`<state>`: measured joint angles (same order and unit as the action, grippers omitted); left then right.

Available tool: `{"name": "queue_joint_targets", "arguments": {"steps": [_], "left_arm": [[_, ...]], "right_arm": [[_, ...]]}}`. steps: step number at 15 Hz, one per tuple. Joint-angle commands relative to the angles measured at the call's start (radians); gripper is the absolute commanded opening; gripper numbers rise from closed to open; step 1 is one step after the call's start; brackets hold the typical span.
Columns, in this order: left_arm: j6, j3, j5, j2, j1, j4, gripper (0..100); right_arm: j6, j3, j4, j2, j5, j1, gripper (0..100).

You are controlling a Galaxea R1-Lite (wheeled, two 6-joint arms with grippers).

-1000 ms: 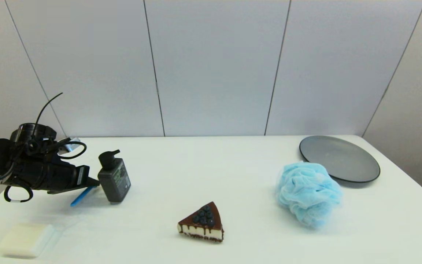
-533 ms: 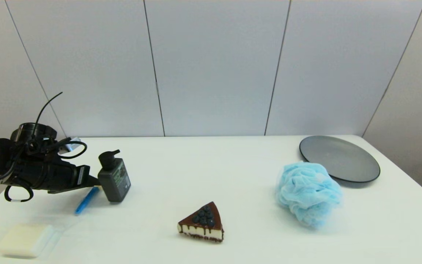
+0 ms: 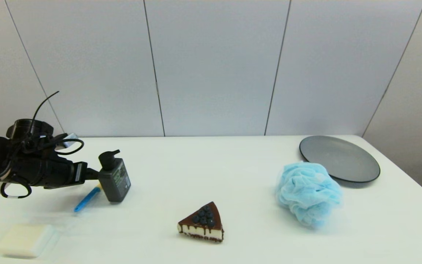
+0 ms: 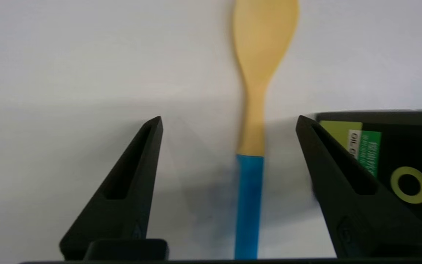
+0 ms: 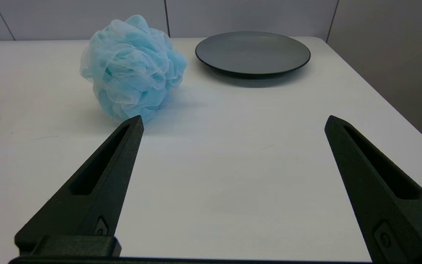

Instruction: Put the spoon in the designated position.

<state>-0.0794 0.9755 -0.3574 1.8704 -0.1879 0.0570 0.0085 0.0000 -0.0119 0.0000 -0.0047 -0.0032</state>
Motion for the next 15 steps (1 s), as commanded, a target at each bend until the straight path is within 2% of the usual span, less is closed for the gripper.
{"name": "queue_joint_targets", "arguments": {"steps": [1, 3, 5, 8, 11, 15], "left_arm": [[0.001, 0.006, 0.084, -0.096, -0.005, 0.001, 100], [-0.002, 0.031, 0.135, -0.16, -0.005, 0.02, 100], [-0.005, 0.106, 0.204, -0.263, -0.002, 0.142, 100], [-0.066, 0.216, 0.209, -0.401, 0.015, 0.256, 100], [-0.166, 0.246, 0.206, -0.517, 0.053, 0.202, 100], [-0.18, 0.192, 0.207, -0.689, 0.2, 0.176, 100]], "right_arm": [[0.001, 0.002, 0.0, 0.0, 0.0, 0.0, 100], [-0.002, 0.002, 0.0, 0.0, 0.0, 0.0, 100], [0.001, 0.002, 0.0, 0.0, 0.0, 0.0, 100], [-0.002, 0.002, 0.0, 0.0, 0.0, 0.0, 100], [0.001, 0.002, 0.0, 0.0, 0.0, 0.0, 100], [0.001, 0.002, 0.0, 0.0, 0.0, 0.0, 100]]}}
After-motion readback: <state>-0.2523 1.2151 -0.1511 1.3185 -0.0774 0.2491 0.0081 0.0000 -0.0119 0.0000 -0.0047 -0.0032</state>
